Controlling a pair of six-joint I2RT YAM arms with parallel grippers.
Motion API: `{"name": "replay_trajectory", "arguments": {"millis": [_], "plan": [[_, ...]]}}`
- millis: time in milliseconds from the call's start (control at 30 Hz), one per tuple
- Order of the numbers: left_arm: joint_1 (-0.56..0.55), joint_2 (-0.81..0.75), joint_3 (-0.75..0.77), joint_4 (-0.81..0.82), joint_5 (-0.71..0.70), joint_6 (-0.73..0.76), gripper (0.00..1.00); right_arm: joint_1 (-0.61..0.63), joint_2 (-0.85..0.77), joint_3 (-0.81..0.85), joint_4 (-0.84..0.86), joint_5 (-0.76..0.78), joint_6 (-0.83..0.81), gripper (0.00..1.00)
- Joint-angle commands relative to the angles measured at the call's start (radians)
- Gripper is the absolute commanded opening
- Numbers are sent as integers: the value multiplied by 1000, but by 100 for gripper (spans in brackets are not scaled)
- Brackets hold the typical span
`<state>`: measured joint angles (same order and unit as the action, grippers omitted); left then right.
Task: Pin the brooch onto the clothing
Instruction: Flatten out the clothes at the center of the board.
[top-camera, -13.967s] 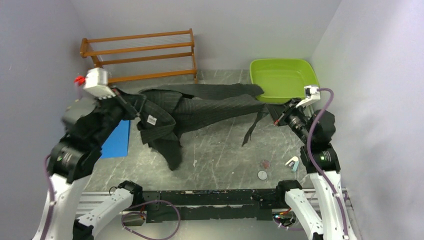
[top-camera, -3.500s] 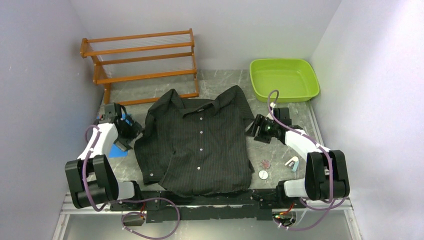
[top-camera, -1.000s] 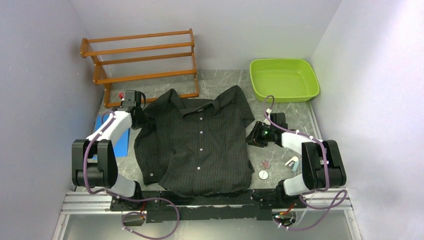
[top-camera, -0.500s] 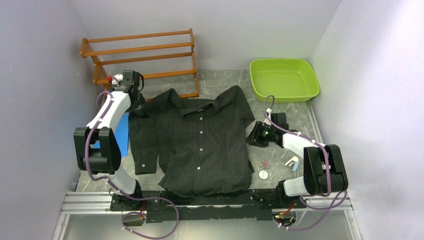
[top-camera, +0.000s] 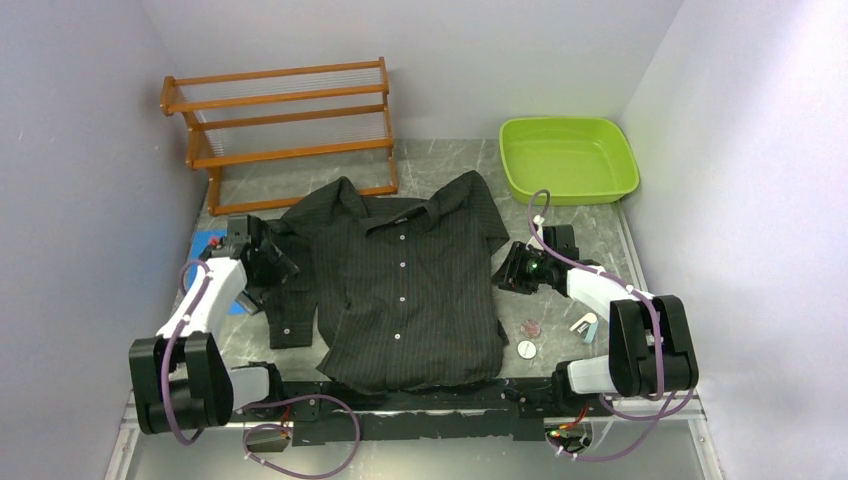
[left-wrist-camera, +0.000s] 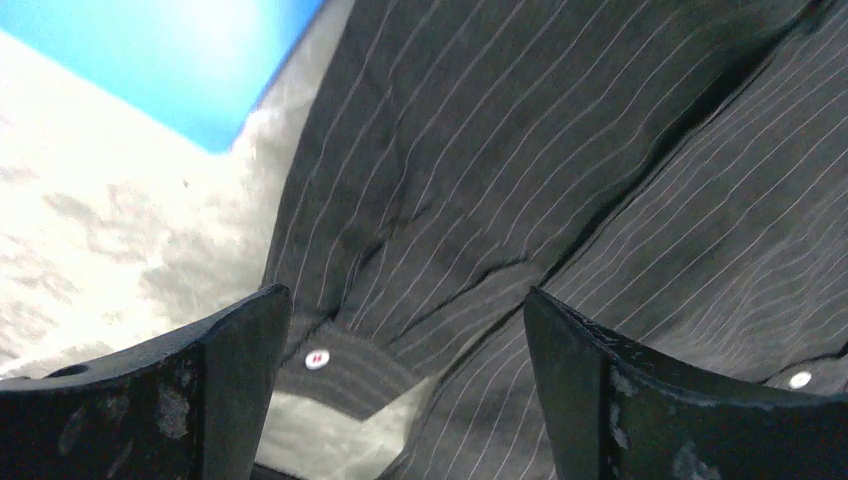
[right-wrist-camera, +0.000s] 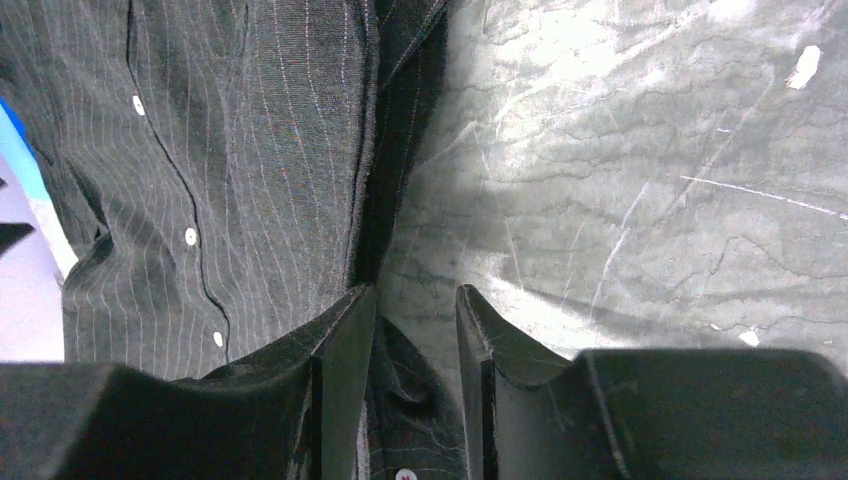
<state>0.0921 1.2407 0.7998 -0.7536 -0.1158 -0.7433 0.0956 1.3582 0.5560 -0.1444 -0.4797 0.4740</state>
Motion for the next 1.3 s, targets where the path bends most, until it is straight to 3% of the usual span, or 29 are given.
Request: {"name": "replay_trajectory", "arguments": {"millis": [0, 100, 333, 367, 467, 500, 633, 800, 900, 1033, 1133, 1167, 1233, 1267], "plan": [[2, -98, -102, -1, 105, -82, 90, 4, -23, -1, 15, -7, -7, 40], [9, -91, -183, 57, 172, -99, 84, 4, -21, 1, 17, -12, -6, 40], [16, -4, -211, 125, 155, -104, 65, 5, -48, 16, -28, 13, -28, 40], [19, 8, -210, 130, 158, -98, 58, 4, -53, 16, -30, 17, -30, 40], [36, 13, -212, 157, 195, -93, 8, 4, -66, 14, -33, 21, -31, 40], [44, 5, -209, 158, 201, -94, 3, 5, -67, 16, -35, 21, -31, 40], [103, -71, -137, 99, 186, -71, 2, 4, -75, 13, -37, 20, -33, 40], [172, -185, 134, -57, 121, 29, 3, 4, -90, 11, -53, 42, -45, 40], [178, -208, 278, -141, -62, 107, 3, 4, -98, 10, -54, 38, -41, 40], [187, -193, 356, -204, -298, 202, 2, 5, -109, 7, -36, 45, -31, 41], [200, -177, 347, -180, -469, 239, 12, 10, -113, 18, -41, 58, -33, 42], [204, -167, 340, -170, -521, 244, 33, 11, -115, 22, -47, 61, -38, 43], [205, -140, 353, -188, -566, 234, 87, 16, -123, 30, -62, 67, -47, 45], [205, -127, 369, -202, -545, 231, 93, 18, -129, 34, -74, 71, -54, 47]]}}
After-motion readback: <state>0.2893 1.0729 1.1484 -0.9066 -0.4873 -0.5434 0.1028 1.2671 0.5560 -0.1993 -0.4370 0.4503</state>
